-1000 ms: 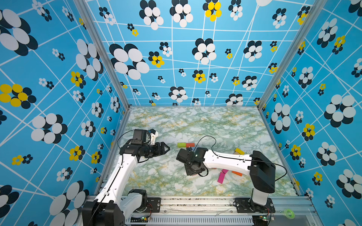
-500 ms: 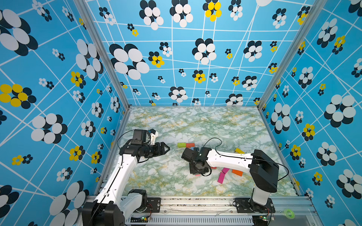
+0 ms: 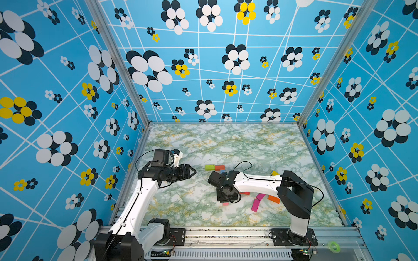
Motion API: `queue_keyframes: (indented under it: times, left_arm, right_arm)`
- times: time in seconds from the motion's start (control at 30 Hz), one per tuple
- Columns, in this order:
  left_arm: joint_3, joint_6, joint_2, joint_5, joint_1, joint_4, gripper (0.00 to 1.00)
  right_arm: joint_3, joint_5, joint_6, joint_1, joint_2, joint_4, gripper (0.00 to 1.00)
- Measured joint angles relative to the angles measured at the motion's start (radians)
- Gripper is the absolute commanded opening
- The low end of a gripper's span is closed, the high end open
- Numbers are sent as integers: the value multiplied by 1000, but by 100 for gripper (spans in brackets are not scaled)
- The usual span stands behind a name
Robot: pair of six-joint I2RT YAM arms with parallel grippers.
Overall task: Assemble the number 7 with building blocks
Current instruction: Assemble the building block at the center of the board.
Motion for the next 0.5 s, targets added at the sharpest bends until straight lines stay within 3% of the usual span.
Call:
queue_keyframes:
  times: [0.5]
  left_arm:
    - [0, 0, 1, 0, 0, 0, 79]
  right_arm:
    - [15, -3, 0, -16, 14, 32, 22]
